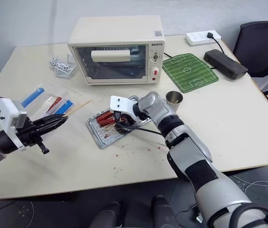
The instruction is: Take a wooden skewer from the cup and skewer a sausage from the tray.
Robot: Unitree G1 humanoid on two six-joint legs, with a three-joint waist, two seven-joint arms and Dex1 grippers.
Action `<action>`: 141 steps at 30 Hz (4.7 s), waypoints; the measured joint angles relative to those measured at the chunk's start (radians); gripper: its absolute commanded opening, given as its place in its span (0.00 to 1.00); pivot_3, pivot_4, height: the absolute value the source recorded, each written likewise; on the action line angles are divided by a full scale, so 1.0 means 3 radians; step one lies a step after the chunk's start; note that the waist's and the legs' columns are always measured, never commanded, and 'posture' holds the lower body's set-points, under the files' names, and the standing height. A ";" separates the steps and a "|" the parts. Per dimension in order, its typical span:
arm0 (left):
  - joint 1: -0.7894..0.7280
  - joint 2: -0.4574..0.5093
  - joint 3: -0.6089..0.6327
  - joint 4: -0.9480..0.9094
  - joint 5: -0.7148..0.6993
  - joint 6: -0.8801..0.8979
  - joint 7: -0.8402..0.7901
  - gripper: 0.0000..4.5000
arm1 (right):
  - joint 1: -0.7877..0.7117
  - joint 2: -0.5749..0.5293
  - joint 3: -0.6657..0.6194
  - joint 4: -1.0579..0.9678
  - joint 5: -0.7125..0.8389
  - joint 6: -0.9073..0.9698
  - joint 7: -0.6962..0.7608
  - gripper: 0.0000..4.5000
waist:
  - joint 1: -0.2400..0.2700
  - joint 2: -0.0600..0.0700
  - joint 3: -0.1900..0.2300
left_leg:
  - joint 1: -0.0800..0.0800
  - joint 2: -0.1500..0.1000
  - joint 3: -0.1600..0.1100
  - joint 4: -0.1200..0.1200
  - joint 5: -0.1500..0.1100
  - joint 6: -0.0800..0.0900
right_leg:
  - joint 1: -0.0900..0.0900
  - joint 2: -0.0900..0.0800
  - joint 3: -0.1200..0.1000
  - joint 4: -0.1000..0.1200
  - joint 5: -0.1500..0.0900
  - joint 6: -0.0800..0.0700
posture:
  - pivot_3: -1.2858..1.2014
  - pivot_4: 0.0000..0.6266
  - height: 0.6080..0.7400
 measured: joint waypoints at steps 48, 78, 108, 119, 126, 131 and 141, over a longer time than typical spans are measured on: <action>-0.0890 0.0178 -0.0775 0.0391 -0.0170 0.0101 -0.0805 0.00 | 0.1286 -0.1764 -0.0522 -0.3404 0.0711 0.1563 0.1526 0.12 | 0.0096 -0.0003 -0.0002 | -0.0005 0.0000 0.0003 0.0034 -0.0017 0.0010 | 0.0005 0.0000 -0.0004 0.0008 0.0000 0.0000 | 0.52 0.24 1.00; -0.1295 0.0311 -0.1294 0.0661 -0.0070 -0.0084 -0.1653 0.00 | 0.1993 -0.2876 -0.1083 -0.4650 0.1945 0.2558 0.1176 0.12 | 0.0187 -0.0003 -0.0001 | -0.0002 0.0004 0.0022 0.0057 -0.0034 0.0036 | 0.0008 0.0000 0.0007 0.0001 -0.0001 -0.0001 | 0.52 0.24 1.00; -0.1419 0.0292 -0.1382 0.0737 -0.0005 -0.0087 -0.1694 0.00 | 0.2073 -0.2904 -0.1079 -0.4737 0.2228 0.2626 0.0977 0.12 | 0.0188 -0.0003 -0.0001 | -0.0003 0.0003 0.0023 0.0058 -0.0034 0.0036 | 0.0008 0.0001 0.0007 0.0002 -0.0001 -0.0001 | 0.52 0.24 1.00; -0.1492 0.0307 -0.1382 0.0776 0.0040 -0.0115 -0.1730 0.00 | 0.2069 -0.2908 -0.1079 -0.4683 0.2236 0.2609 0.0965 0.12 | 0.0188 -0.0003 -0.0001 | -0.0003 0.0003 0.0023 0.0058 -0.0033 0.0036 | 0.0008 0.0000 0.0007 0.0002 -0.0001 -0.0001 | 0.52 0.24 1.00; -0.1496 0.0291 -0.1384 0.0776 0.0040 -0.0115 -0.1727 0.00 | 0.1995 -0.2872 -0.1070 -0.4701 0.2263 0.2667 0.0901 0.12 | 0.0187 -0.0003 -0.0001 | -0.0003 0.0003 0.0023 0.0058 -0.0033 0.0036 | 0.0008 0.0000 0.0007 0.0002 -0.0001 -0.0001 | 0.52 0.24 1.00; -0.1496 0.0289 -0.1384 0.0776 0.0040 -0.0115 -0.1727 0.00 | 0.1989 -0.2865 -0.1064 -0.4706 0.2271 0.2674 0.0894 0.12 | 0.0188 -0.0003 -0.0001 | -0.0003 0.0003 0.0023 0.0059 -0.0033 0.0036 | 0.0008 0.0000 0.0007 0.0002 -0.0001 -0.0001 | 0.52 0.24 1.00; -0.1530 0.0287 -0.1384 0.0799 0.0050 -0.0115 -0.1731 0.00 | 0.1946 -0.2836 -0.1064 -0.4809 0.2331 0.2750 0.0856 0.12 | 0.0188 -0.0003 -0.0001 | -0.0003 0.0003 0.0023 0.0059 -0.0033 0.0036 | 0.0008 0.0001 0.0007 0.0002 -0.0001 -0.0001 | 0.52 0.24 1.00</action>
